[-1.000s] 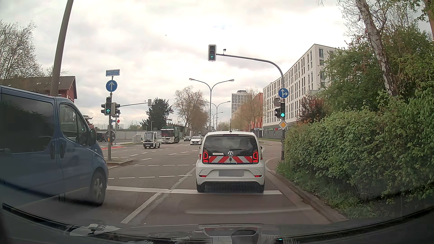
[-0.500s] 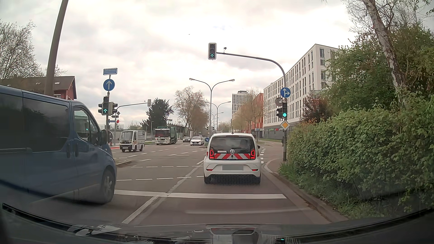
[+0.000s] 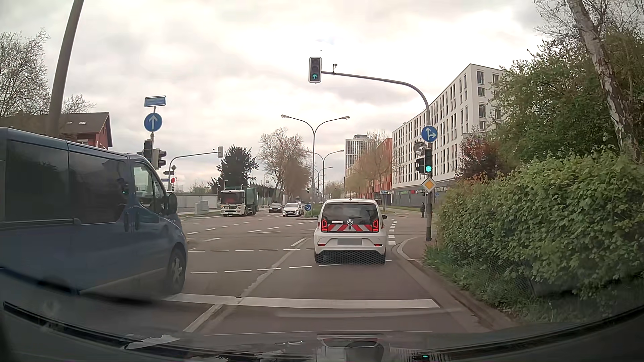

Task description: Follow the waypoints while adhering to traffic rules and regulations

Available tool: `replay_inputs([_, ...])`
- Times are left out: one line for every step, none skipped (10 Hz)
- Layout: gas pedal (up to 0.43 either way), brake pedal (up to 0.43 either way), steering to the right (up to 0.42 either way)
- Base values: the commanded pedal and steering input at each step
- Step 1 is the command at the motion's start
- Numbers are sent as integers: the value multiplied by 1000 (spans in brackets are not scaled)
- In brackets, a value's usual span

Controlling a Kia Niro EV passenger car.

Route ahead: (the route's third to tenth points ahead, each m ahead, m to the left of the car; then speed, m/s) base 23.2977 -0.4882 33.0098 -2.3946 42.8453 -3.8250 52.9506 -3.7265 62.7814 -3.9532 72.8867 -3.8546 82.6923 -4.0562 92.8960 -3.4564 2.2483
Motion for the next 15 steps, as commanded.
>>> replay_inputs([350, 0, -12])
replay_inputs([350, 0, -6])
replay_inputs([350, 0, -1])
replay_inputs([350, 0, 0])
replay_inputs([350, 0, 0])
replay_inputs([350, 0, 3])
replay_inputs([350, 0, 5])
replay_inputs([350, 0, 5])
replay_inputs([339, 0, 5])
replay_inputs([331, 0, 5])
replay_inputs([331, 0, 6])
replay_inputs([331, 0, 7])
replay_inputs([331, 0, 8])
replay_inputs([331, 0, 10])
replay_inputs([319, 0, 12])
